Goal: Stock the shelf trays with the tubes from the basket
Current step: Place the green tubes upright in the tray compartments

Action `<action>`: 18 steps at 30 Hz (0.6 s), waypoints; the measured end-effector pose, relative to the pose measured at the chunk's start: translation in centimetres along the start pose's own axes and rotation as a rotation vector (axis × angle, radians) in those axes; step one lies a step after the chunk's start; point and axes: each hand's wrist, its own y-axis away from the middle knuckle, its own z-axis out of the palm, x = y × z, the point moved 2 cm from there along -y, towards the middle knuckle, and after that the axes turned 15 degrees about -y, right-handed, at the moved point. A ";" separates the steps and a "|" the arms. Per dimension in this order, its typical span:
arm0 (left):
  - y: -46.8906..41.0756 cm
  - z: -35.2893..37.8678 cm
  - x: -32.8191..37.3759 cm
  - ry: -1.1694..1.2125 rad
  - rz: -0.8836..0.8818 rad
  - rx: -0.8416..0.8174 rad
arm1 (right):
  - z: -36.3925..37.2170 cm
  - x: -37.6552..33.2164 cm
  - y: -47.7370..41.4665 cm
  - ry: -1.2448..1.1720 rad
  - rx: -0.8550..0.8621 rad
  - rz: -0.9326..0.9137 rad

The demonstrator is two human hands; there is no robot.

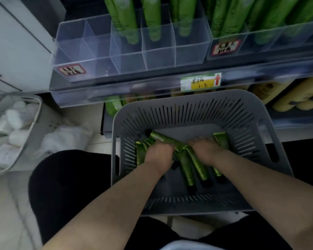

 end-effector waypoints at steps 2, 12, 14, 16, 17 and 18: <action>-0.5 0.3 0.1 -0.052 0.008 -0.045 | -0.1 0.0 -0.2 0.040 0.009 0.024; -3.2 0.4 1.7 -0.101 -0.009 -0.085 | -3.3 1.1 2.1 -0.295 0.071 0.108; -3.5 0.3 2.4 -0.098 0.005 -0.119 | -3.5 0.8 2.6 -0.321 0.072 0.115; -3.6 0.4 3.0 -0.100 -0.002 -0.155 | -3.7 0.7 2.9 -0.338 0.080 0.106; -3.6 0.4 3.1 -0.102 -0.015 -0.157 | -3.8 0.7 3.1 -0.350 0.078 0.100; -3.7 0.3 3.2 -0.095 -0.029 -0.152 | -3.9 0.7 3.2 -0.361 0.074 0.095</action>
